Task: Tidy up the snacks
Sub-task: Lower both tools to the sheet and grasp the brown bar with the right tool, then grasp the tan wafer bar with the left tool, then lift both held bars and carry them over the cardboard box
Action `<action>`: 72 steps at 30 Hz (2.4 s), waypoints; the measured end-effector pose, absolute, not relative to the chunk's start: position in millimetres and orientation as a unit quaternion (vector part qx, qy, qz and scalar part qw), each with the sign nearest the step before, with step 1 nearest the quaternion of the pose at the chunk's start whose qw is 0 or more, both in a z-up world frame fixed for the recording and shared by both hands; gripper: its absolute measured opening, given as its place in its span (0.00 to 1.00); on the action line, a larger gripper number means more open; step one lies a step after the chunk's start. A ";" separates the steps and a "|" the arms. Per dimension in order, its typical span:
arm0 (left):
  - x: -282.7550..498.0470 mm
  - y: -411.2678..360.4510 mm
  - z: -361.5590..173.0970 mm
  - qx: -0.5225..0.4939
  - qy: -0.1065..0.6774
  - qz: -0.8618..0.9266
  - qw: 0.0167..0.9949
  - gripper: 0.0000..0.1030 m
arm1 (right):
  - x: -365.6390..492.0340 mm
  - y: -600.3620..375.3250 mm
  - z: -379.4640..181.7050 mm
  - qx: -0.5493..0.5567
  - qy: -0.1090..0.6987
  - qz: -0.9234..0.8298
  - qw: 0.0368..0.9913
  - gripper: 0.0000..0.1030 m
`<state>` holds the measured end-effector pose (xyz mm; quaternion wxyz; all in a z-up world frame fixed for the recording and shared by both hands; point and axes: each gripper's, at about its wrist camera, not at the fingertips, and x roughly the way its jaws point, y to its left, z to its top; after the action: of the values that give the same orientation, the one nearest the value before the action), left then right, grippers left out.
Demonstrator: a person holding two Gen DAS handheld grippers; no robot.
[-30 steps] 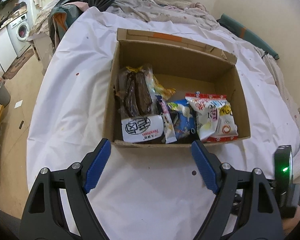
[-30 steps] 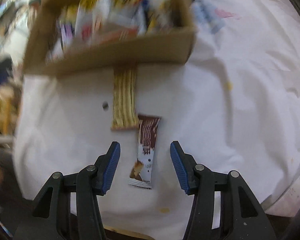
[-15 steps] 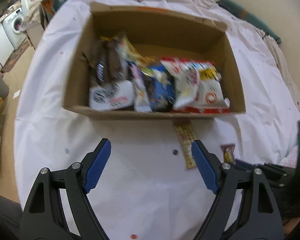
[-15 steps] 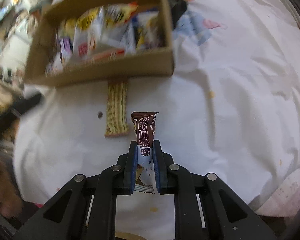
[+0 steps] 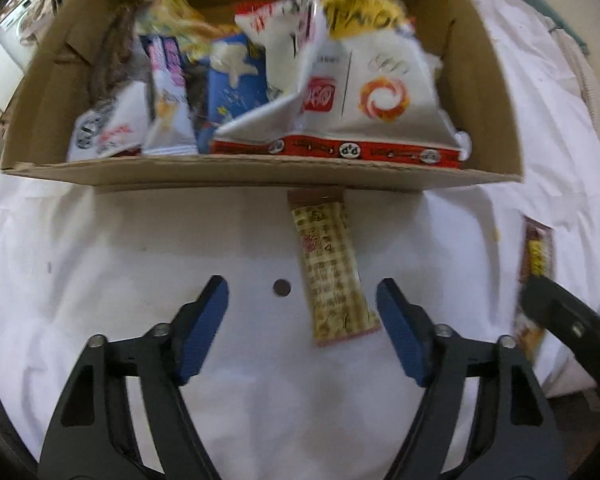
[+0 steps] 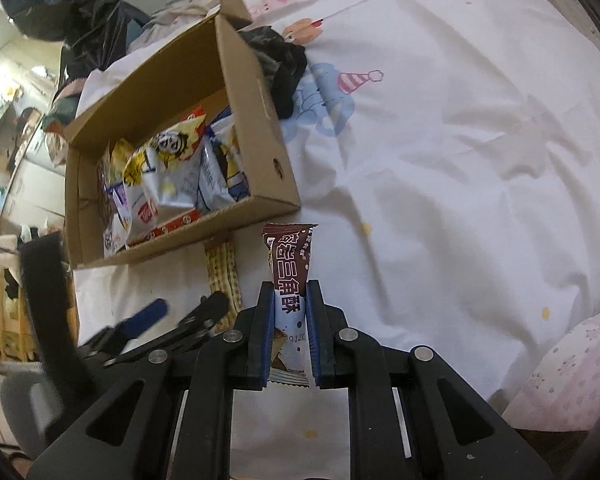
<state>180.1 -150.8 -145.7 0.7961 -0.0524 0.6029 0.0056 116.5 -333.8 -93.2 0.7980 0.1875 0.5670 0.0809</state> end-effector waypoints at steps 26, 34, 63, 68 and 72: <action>171.8 -80.1 -140.2 -0.039 0.628 0.034 0.777 0.21 | 124.8 -299.1 -103.0 0.162 0.586 0.113 0.786 0.15; 151.9 -40.5 -110.3 -0.047 0.614 0.049 0.786 0.21 | 122.9 -277.2 -103.4 0.149 0.592 0.142 0.780 0.15; 147.8 13.1 44.2 -0.022 0.395 0.029 0.918 0.21 | 114.3 -300.6 1.5 0.205 0.381 0.206 0.878 0.15; 169.6 2.1 40.8 -0.021 0.397 0.014 0.917 0.21 | 136.1 -320.2 3.8 0.225 0.374 0.184 0.881 0.15; 184.4 -3.1 37.2 -0.022 0.398 0.005 0.917 0.21 | 151.4 -321.7 -1.8 0.226 0.383 0.175 0.878 0.15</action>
<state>184.4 -3.1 37.2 0.9172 -0.0217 0.3977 0.0052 151.4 -321.7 -1.8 0.8785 0.2260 0.3830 0.1748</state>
